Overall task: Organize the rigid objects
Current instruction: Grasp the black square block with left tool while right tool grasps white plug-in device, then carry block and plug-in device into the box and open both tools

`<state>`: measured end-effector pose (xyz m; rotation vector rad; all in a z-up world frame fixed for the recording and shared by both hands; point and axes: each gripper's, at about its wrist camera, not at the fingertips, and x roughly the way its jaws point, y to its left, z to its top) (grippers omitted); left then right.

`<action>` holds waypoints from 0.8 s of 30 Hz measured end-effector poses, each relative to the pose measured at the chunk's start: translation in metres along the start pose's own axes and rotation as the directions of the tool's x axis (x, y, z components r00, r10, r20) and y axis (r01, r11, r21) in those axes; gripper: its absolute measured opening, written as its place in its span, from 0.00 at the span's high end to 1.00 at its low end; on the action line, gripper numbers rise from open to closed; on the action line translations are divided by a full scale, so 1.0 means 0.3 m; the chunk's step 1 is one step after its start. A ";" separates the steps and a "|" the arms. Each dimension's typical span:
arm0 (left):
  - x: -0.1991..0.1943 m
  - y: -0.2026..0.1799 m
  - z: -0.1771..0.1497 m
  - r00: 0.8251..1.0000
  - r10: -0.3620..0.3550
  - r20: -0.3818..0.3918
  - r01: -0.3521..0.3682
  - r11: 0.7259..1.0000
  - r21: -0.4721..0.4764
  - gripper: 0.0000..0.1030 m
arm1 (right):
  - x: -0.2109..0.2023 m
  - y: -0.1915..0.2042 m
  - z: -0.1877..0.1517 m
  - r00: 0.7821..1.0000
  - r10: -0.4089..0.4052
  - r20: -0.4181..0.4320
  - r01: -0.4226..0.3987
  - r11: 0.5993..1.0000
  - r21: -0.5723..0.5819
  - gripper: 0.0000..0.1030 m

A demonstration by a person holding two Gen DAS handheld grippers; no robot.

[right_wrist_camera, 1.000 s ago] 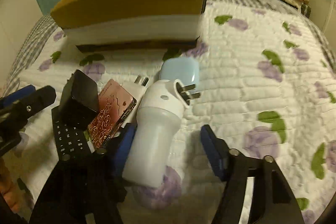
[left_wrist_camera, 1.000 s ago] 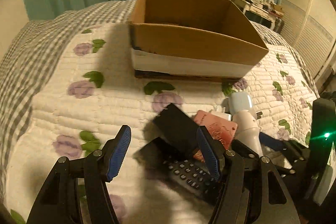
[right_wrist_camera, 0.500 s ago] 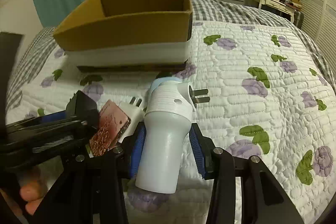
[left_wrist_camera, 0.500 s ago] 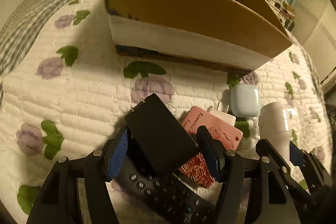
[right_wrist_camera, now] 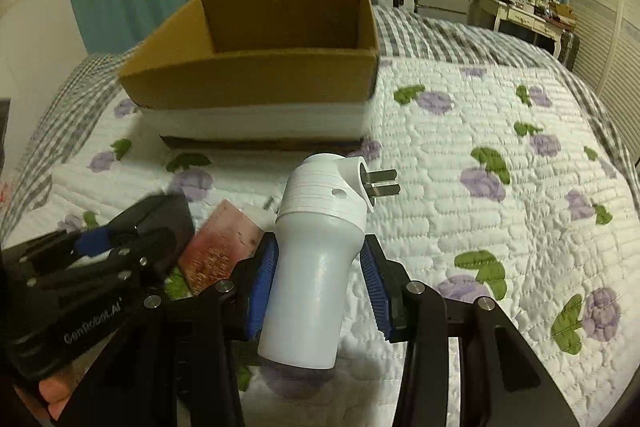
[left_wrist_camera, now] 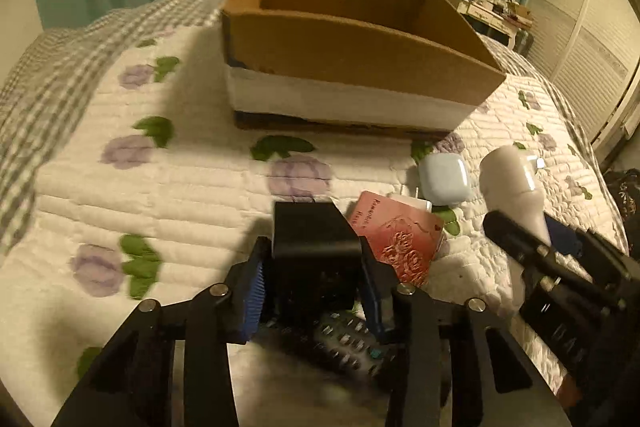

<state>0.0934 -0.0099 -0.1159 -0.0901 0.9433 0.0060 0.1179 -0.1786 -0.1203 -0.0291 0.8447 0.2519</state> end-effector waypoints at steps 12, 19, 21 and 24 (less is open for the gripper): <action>-0.193 -0.006 0.156 0.992 -0.033 0.119 0.032 0.999 0.015 0.62 | -0.166 0.061 0.124 0.996 0.002 0.084 -0.001 1.000 -0.020 0.59; -0.307 -0.050 0.324 0.974 -0.057 0.220 0.042 0.996 0.074 0.62 | -0.298 0.072 0.311 0.986 0.016 0.168 -0.012 1.000 -0.028 0.59; -0.332 -0.054 0.383 0.966 -0.061 0.251 0.040 0.995 0.087 0.62 | -0.347 0.074 0.385 0.978 0.016 0.208 -0.006 0.999 -0.048 0.59; -0.348 -0.051 0.468 0.958 -0.068 0.278 0.044 0.995 0.094 0.62 | -0.385 0.079 0.484 0.969 0.024 0.246 -0.005 0.997 -0.079 0.59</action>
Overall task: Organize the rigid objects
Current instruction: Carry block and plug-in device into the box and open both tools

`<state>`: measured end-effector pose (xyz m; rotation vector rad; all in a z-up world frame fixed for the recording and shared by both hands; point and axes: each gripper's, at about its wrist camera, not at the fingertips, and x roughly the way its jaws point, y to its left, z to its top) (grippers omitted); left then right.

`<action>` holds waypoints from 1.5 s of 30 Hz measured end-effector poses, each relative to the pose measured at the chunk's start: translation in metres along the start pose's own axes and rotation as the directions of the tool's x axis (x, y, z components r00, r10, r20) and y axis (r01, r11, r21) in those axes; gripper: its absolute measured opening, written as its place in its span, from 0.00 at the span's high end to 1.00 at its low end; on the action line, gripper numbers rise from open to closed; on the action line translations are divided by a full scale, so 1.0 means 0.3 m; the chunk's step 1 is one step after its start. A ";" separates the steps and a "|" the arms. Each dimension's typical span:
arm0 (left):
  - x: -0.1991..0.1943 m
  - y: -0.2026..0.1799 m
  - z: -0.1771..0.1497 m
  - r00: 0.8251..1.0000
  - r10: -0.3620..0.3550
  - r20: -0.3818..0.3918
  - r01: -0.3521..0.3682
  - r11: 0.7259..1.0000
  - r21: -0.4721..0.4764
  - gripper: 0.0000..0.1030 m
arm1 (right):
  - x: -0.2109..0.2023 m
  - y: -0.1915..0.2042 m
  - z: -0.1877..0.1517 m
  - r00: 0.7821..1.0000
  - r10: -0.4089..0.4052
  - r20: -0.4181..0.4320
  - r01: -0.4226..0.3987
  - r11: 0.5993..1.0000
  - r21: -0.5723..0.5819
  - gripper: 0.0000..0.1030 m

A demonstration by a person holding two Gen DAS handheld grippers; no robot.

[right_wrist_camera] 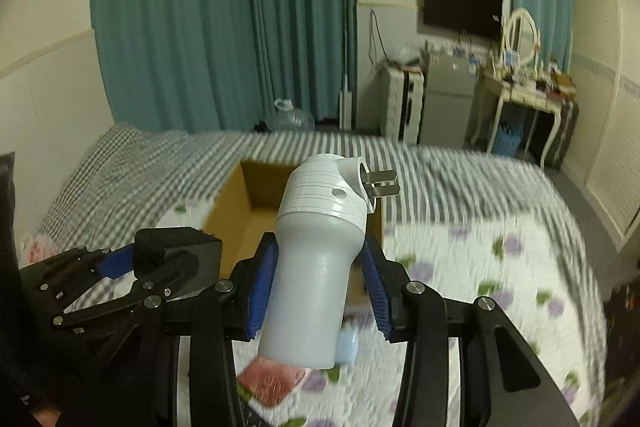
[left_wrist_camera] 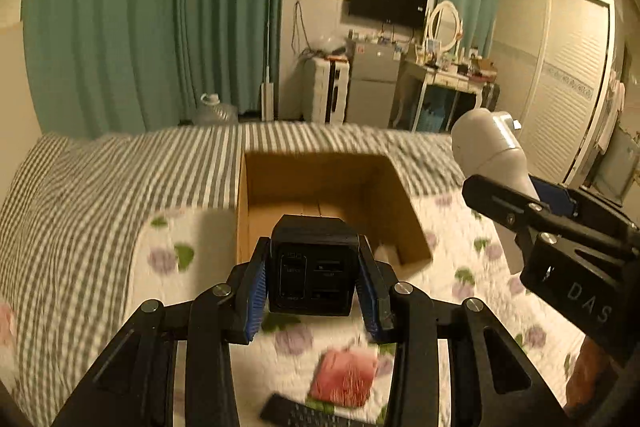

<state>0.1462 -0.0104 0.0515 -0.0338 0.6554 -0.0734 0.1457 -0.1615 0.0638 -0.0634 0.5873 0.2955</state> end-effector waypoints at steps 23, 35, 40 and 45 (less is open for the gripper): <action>0.538 0.029 0.093 0.997 0.046 -0.058 -0.039 0.991 0.126 0.63 | 0.602 -0.066 0.096 0.996 -0.009 -0.086 0.006 0.999 -0.040 0.59; 0.565 -0.010 0.014 0.988 0.056 -0.147 -0.041 0.994 0.099 0.59 | 0.614 -0.107 0.053 0.992 -0.037 -0.118 0.035 0.999 -0.020 0.41; 0.397 -0.042 0.075 0.996 0.081 -0.043 -0.076 0.991 0.106 0.44 | 0.465 -0.123 0.095 0.997 -0.047 -0.067 0.048 0.999 0.006 0.24; 0.201 -0.036 0.126 0.996 0.083 -0.019 -0.082 0.995 0.057 0.39 | 0.261 -0.115 0.142 0.996 -0.085 -0.029 0.083 0.996 -0.044 0.22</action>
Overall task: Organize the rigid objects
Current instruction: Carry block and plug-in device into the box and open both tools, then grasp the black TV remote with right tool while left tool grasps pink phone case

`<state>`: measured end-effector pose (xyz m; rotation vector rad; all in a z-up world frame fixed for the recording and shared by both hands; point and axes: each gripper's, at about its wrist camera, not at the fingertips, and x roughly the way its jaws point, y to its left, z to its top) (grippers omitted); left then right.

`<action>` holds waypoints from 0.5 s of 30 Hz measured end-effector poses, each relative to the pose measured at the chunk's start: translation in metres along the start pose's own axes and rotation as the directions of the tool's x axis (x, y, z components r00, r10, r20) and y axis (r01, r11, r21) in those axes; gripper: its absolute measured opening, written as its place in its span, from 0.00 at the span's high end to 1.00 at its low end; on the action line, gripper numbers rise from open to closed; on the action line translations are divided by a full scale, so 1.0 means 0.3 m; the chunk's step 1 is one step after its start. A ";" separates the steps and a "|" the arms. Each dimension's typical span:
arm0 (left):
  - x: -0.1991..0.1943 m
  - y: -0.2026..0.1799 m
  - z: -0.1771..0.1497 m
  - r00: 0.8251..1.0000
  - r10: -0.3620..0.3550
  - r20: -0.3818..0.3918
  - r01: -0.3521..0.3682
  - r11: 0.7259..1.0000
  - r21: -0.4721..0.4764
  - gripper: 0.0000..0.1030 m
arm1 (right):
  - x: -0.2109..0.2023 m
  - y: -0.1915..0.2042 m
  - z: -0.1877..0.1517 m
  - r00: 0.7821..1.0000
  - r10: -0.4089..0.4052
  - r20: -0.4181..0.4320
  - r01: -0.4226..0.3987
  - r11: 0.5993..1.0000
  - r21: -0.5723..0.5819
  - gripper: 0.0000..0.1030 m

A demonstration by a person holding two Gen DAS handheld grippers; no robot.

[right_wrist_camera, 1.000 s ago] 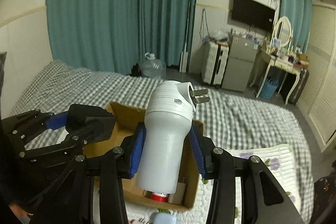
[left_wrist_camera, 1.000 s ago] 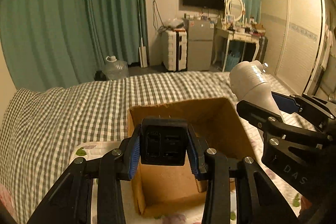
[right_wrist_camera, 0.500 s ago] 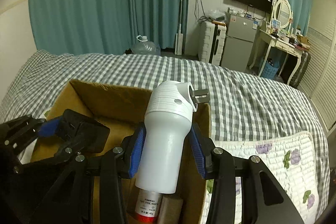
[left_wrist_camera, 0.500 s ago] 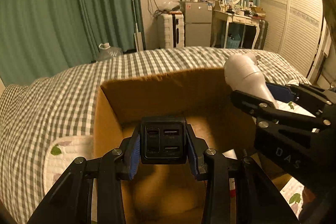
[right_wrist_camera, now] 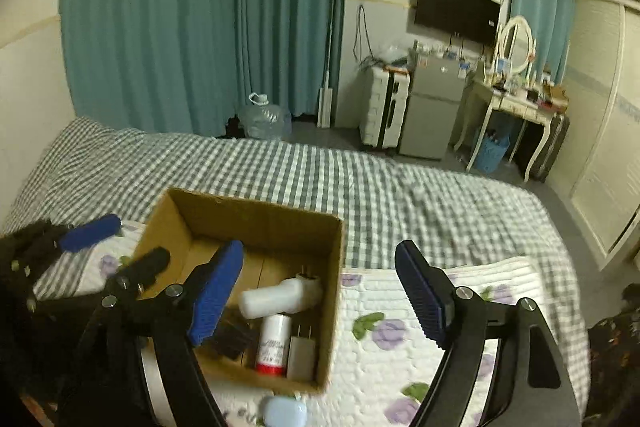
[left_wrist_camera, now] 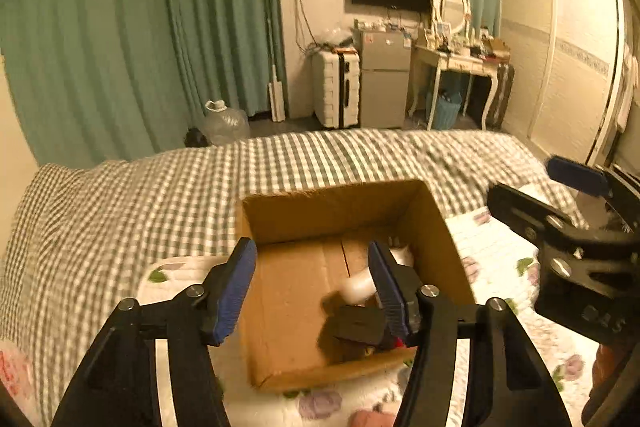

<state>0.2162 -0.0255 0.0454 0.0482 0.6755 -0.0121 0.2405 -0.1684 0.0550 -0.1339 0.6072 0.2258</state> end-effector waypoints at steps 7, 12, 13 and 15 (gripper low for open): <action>-0.214 0.067 -0.072 1.000 0.002 -0.003 -0.002 0.998 -0.057 0.37 | -0.281 0.024 -0.059 1.000 -0.007 0.024 0.008 0.999 -0.039 0.17; -0.243 0.090 -0.225 0.998 0.028 -0.064 -0.032 0.997 -0.067 0.36 | -0.346 0.045 -0.198 1.000 0.013 -0.012 -0.014 1.000 -0.015 0.17; -0.236 0.088 -0.264 0.996 0.042 -0.083 -0.047 0.997 -0.064 0.36 | -0.343 0.051 -0.241 0.999 0.018 -0.026 -0.018 1.000 -0.001 0.16; -0.221 0.093 -0.341 0.993 0.048 -0.111 -0.057 0.995 -0.076 0.36 | -0.332 0.067 -0.313 0.998 0.031 -0.057 -0.031 1.000 0.004 0.16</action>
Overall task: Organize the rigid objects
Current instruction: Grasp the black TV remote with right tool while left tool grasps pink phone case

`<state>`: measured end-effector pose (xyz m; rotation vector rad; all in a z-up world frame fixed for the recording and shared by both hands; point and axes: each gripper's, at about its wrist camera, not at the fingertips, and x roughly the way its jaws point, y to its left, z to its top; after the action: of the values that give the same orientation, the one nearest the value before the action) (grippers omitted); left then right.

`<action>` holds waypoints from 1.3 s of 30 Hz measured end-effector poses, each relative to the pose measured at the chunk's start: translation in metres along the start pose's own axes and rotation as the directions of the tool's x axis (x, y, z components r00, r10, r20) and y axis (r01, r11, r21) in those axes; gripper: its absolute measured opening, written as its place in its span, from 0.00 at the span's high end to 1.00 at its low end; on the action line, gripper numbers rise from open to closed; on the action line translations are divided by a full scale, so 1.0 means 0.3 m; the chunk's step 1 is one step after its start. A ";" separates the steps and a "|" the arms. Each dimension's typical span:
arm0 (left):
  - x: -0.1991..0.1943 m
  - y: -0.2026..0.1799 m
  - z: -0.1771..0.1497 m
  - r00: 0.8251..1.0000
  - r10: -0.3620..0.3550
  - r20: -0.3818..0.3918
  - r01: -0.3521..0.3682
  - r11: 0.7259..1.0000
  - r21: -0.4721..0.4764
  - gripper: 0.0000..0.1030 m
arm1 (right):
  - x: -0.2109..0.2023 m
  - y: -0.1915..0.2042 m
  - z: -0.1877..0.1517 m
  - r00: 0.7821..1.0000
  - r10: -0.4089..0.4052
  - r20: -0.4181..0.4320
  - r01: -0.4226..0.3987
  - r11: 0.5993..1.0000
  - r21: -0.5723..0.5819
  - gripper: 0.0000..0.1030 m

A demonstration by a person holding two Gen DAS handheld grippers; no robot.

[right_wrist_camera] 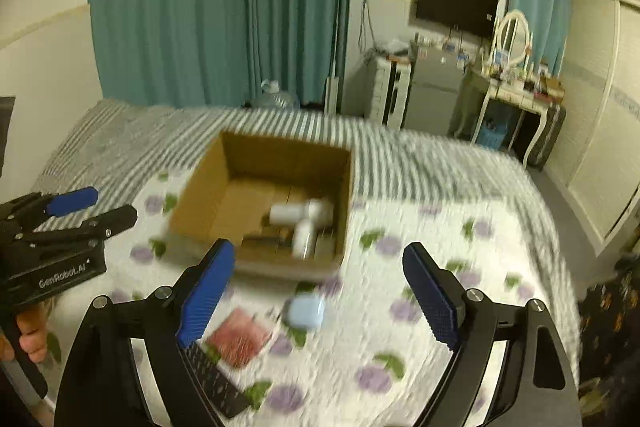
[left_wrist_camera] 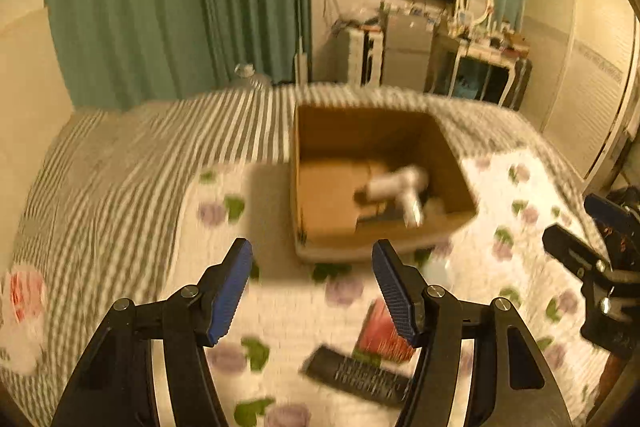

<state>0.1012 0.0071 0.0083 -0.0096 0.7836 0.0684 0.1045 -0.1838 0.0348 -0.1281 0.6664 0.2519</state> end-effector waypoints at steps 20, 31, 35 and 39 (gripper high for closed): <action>0.214 0.125 -0.355 0.979 0.147 -0.139 -0.155 0.987 -0.049 0.36 | 0.406 0.367 -0.517 0.906 0.272 -0.325 -0.327 0.936 -0.128 0.46; 0.239 0.041 -0.328 0.986 0.091 -0.139 -0.094 0.996 -0.013 0.36 | 0.264 0.243 -0.432 0.943 0.272 -0.193 -0.291 0.954 -0.076 0.83; 0.253 -0.043 -0.331 0.988 0.036 -0.148 -0.030 0.999 0.042 0.36 | 0.237 0.144 -0.362 0.962 0.238 -0.133 -0.240 0.971 0.002 0.83; 0.285 -0.120 -0.328 0.986 -0.013 -0.166 0.024 0.998 0.065 0.36 | 0.238 0.022 -0.344 0.983 0.151 -0.103 -0.146 0.988 0.055 0.83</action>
<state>0.0948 -0.0272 -0.1223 0.0414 0.9514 0.0236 0.0955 -0.1844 -0.0905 -0.0464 0.7894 0.3741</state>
